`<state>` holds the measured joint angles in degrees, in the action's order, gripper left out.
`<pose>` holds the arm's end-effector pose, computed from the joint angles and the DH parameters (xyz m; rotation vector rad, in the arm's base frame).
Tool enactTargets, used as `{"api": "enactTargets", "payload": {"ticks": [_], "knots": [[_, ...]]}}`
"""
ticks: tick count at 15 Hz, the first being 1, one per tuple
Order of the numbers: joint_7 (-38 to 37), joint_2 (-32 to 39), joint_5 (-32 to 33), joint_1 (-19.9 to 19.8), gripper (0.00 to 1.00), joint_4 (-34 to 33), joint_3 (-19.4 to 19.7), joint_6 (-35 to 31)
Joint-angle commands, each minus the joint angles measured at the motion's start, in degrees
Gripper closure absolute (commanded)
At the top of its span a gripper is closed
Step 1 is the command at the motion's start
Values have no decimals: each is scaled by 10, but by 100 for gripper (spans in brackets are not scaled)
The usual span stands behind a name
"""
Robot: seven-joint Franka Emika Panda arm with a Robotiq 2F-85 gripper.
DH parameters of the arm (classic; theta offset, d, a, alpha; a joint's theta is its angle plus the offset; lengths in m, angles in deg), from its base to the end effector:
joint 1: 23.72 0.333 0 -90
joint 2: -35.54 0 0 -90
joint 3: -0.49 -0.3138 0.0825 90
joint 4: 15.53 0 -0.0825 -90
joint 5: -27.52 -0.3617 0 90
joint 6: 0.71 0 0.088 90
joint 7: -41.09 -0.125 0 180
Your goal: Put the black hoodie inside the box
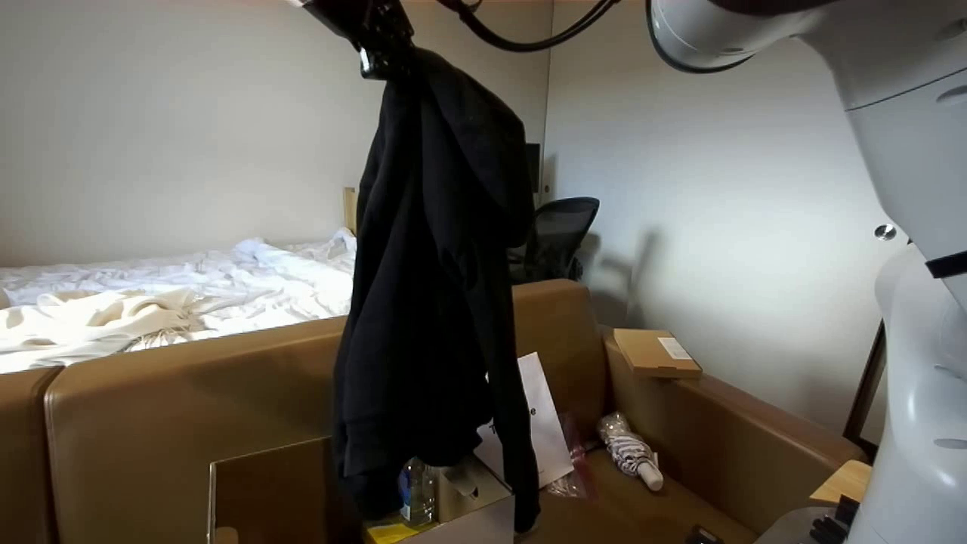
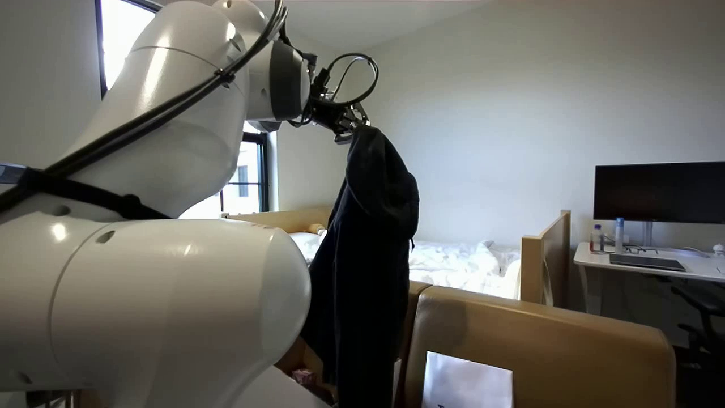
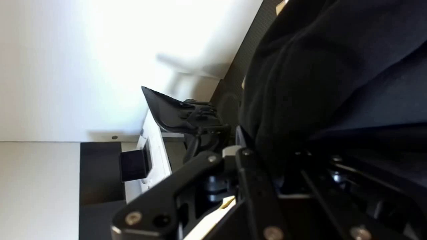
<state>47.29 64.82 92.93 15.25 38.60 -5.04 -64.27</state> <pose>0.5413 0.3094 0.6244 1.9807 0.5249 0.0494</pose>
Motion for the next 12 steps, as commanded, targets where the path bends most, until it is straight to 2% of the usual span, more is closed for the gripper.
{"api": "enactTargets", "payload": {"ticks": [1,3,4,8,11,12], "knots": [[-1,5,16,14,92,-42,-20,-12],[1,10,59,33,92,-69,-12,-42],[11,24,79,42,92,-112,-4,-45],[-16,54,130,58,93,-210,10,-72],[-25,64,161,68,92,-248,18,-104],[-35,53,152,77,92,-233,38,-117]]}}
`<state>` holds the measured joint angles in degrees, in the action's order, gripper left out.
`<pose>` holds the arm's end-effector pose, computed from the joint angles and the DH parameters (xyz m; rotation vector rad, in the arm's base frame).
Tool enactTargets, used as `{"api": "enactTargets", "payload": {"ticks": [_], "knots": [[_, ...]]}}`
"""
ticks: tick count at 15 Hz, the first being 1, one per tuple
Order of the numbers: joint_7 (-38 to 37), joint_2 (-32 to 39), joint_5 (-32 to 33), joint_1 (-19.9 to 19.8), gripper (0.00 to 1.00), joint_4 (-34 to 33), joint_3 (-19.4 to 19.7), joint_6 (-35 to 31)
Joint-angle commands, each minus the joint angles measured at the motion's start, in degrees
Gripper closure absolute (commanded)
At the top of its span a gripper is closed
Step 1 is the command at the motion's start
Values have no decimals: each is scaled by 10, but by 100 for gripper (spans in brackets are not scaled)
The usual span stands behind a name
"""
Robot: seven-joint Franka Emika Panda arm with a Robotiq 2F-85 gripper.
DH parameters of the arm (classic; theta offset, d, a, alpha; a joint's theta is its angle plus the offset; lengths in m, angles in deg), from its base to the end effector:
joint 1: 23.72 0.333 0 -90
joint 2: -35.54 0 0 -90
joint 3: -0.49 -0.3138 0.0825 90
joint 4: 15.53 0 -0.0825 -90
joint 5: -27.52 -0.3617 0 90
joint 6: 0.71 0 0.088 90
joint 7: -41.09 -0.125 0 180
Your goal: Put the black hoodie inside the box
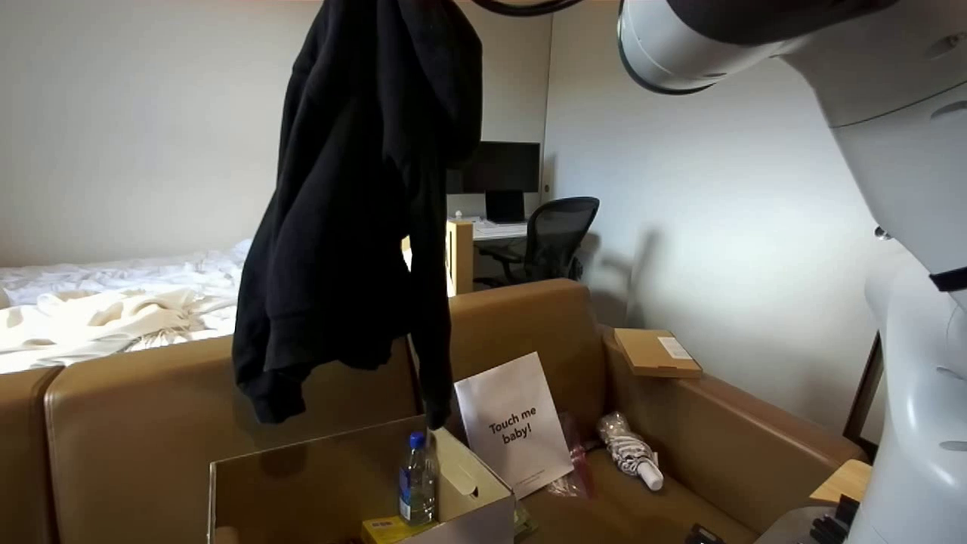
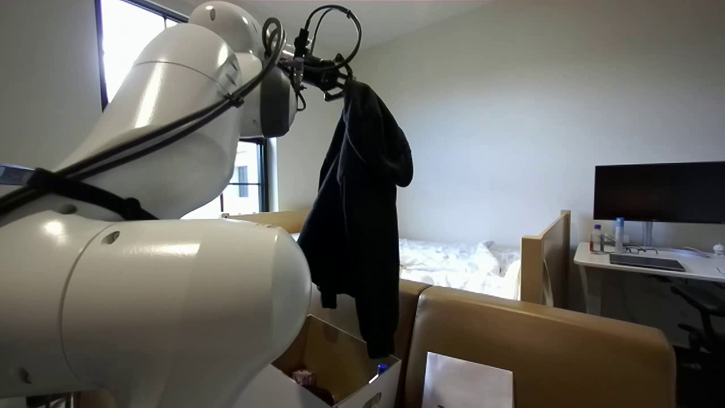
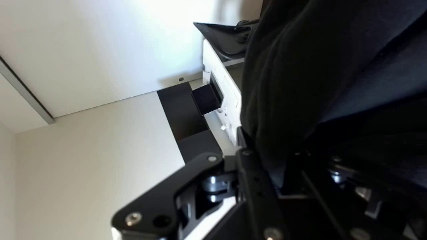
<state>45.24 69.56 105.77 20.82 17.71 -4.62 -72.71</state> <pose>0.5172 0.3418 0.7463 1.9318 0.3696 0.5814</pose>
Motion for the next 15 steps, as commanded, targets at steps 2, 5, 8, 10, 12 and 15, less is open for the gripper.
{"api": "enactTargets", "payload": {"ticks": [2,5,8,10,12,15], "knots": [[-9,18,18,29,93,-37,46,-29],[-6,35,-22,37,93,-41,38,-5],[-7,52,-74,36,93,-51,32,-4],[-6,62,-102,38,93,-62,36,-10],[-4,69,-117,42,93,-74,44,-19],[1,75,-136,50,93,-91,51,-25]]}}
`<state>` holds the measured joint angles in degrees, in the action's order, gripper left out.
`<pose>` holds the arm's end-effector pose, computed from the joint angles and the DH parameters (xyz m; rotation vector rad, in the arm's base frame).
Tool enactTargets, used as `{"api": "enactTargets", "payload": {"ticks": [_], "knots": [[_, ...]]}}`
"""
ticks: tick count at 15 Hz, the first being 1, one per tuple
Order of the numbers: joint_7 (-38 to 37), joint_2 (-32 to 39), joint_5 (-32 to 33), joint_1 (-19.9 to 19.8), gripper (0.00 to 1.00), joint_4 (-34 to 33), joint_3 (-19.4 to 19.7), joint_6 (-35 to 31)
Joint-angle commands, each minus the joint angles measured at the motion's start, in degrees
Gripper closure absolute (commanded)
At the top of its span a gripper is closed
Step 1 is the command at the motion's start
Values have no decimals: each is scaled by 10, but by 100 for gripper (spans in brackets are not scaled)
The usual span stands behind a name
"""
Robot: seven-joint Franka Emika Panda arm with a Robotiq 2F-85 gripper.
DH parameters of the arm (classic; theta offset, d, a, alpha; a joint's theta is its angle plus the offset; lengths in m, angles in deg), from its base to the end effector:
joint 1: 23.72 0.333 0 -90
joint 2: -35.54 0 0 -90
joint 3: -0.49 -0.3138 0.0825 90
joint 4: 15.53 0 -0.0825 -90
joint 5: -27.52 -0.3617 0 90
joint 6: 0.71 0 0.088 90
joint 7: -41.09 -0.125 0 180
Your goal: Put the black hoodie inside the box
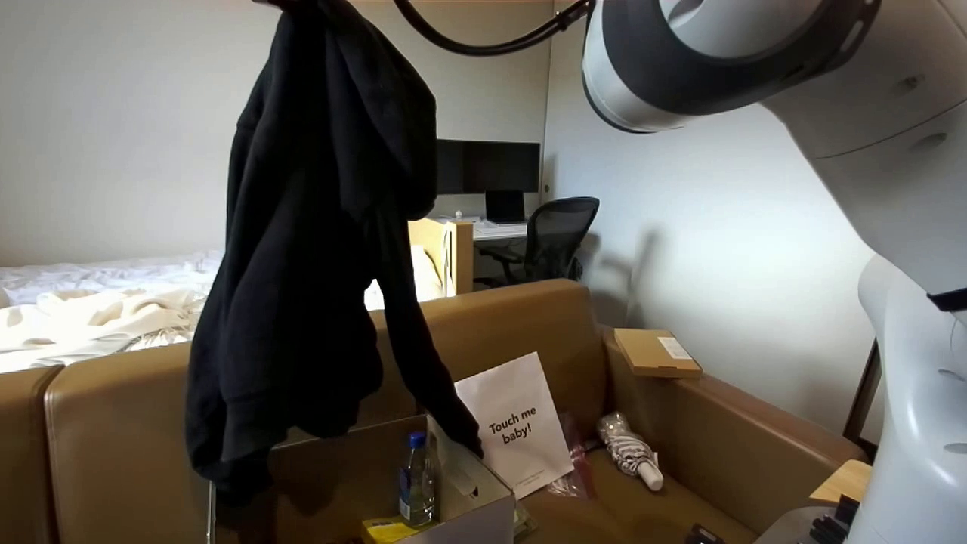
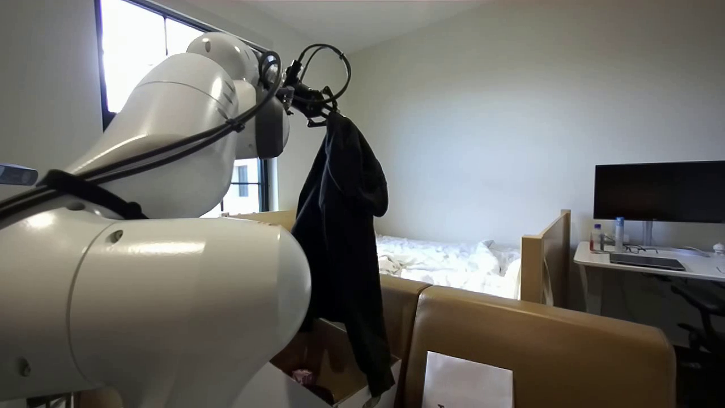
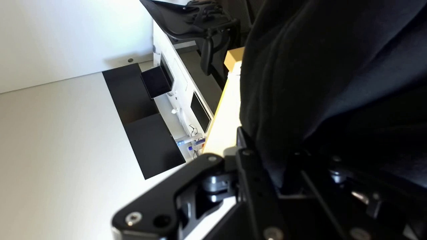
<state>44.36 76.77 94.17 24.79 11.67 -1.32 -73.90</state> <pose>0.5204 0.3993 0.6858 2.0531 0.5277 0.5723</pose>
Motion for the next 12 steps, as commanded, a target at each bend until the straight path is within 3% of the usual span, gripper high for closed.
{"api": "enactTargets", "payload": {"ticks": [1,7,12], "knots": [[10,4,-26,13,93,-35,20,-13],[1,14,-86,27,93,-65,22,-29],[3,36,-251,12,93,-64,7,47]]}}
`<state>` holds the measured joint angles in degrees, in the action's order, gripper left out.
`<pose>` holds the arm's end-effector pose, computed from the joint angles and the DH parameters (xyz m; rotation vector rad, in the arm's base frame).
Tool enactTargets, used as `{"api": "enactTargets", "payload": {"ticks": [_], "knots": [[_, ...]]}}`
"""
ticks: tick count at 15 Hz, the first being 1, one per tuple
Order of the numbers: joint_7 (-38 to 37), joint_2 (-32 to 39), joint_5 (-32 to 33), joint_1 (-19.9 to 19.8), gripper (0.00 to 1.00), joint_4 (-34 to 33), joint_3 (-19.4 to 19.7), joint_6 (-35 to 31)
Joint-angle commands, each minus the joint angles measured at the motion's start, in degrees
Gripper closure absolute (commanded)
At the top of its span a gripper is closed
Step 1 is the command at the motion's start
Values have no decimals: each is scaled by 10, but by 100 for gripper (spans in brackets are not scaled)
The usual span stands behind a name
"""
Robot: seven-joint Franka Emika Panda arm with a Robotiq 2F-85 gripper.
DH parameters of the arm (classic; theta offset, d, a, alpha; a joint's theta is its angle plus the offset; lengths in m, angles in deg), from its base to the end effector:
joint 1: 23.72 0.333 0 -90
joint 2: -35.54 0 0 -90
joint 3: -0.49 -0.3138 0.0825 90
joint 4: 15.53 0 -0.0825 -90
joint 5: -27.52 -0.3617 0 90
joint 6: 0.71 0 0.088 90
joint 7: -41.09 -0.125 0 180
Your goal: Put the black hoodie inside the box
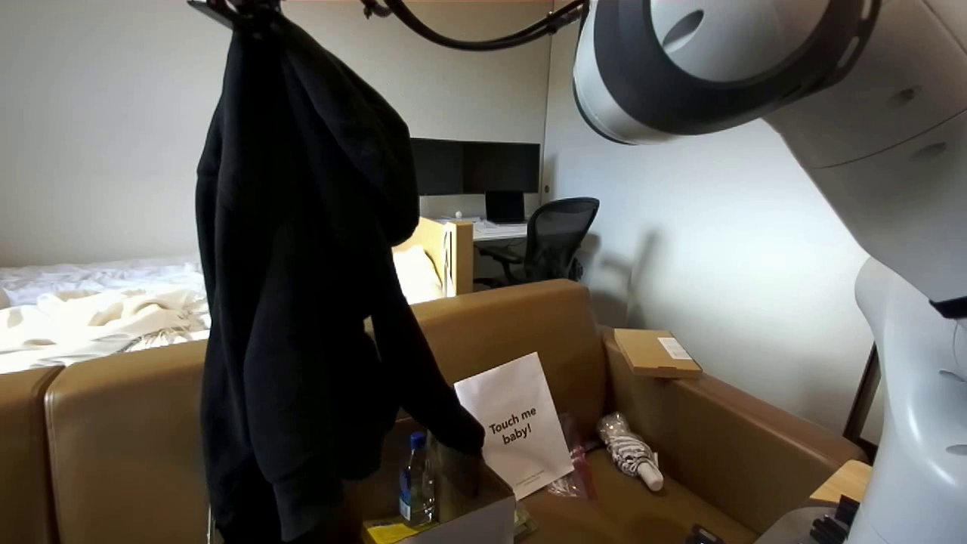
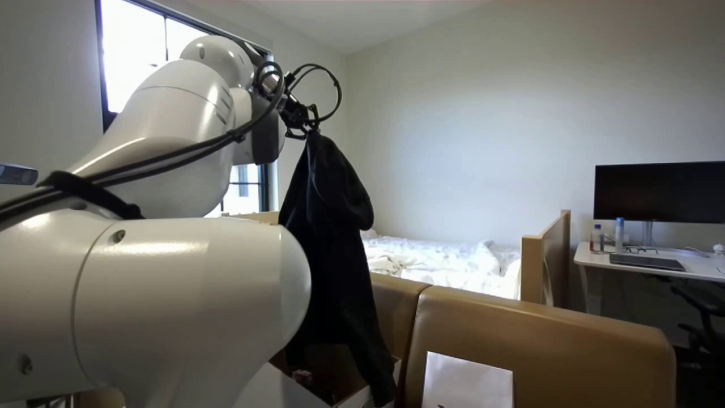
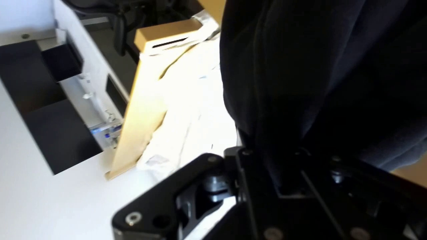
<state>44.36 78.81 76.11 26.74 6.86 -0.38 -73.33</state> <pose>0.4977 0.4373 0.6596 2.3023 0.7496 0.5344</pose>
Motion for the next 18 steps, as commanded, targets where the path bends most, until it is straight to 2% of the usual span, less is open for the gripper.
{"api": "enactTargets", "payload": {"ticks": [1,4,8,11,13,16,17,18], "knots": [[-4,28,-94,-10,93,-11,9,73],[-18,68,-135,-20,93,-9,38,152],[-33,132,-138,-30,93,-9,82,236],[-29,177,-175,-38,93,-9,72,312],[-37,207,-227,-45,93,-18,57,349],[-35,236,-301,-52,93,-48,29,344],[-41,220,-317,-52,61,-21,27,324],[-43,211,-327,-56,60,-15,26,304]]}}
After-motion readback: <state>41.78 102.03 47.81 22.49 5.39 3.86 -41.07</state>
